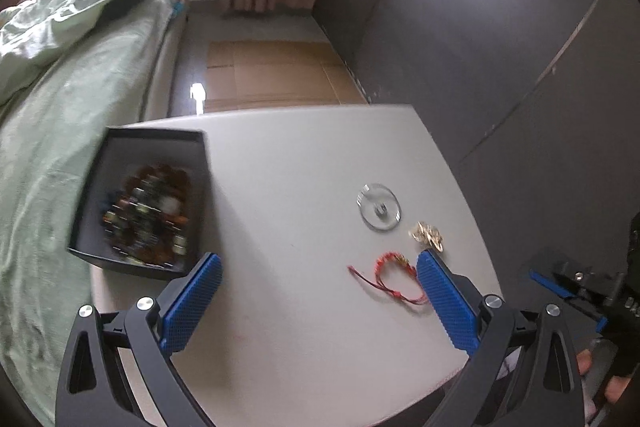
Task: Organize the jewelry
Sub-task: 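Move the left gripper over the red string bracelet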
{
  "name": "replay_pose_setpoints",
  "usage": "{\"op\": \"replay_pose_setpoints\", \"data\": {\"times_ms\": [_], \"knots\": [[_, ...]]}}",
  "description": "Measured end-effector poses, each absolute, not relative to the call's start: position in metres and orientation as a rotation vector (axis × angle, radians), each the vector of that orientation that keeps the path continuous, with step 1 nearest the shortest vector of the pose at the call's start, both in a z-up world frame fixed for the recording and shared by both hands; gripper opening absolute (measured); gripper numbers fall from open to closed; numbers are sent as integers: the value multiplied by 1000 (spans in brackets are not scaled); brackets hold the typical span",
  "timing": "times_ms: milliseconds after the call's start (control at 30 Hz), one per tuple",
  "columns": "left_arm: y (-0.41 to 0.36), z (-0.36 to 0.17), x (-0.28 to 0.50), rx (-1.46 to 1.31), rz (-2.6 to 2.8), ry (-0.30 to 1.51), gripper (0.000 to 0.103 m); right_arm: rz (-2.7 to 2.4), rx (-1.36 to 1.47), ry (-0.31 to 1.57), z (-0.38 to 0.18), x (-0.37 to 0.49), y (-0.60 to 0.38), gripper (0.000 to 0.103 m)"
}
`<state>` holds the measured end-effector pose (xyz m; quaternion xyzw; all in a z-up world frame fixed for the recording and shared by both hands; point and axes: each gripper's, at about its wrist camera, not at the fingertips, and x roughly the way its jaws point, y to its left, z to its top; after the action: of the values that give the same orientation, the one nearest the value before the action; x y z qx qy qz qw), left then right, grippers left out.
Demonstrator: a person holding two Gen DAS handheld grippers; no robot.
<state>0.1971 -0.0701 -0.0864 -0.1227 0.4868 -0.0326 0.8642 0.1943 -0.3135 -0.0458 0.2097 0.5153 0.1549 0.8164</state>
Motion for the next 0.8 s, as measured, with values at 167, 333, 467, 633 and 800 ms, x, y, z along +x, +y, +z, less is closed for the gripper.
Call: {"op": "replay_pose_setpoints", "data": {"times_ms": [167,333,467,633,800], "knots": [[-101,-106,204,-200,-67,1072,94,291,468,1106,-57,186,-336,80],[-123,-126,212,-149,-66,1130,92,256,475,1115,-67,181,-354,80],[-140,-139,220,-132,-72,1159,92,226,488,1120,-77,176,-367,80],[-157,-152,231,-90,-55,1182,92,201,516,1129,-88,172,-381,80],[-174,-160,238,-44,-62,1195,92,173,542,1128,-93,170,-396,80]]}}
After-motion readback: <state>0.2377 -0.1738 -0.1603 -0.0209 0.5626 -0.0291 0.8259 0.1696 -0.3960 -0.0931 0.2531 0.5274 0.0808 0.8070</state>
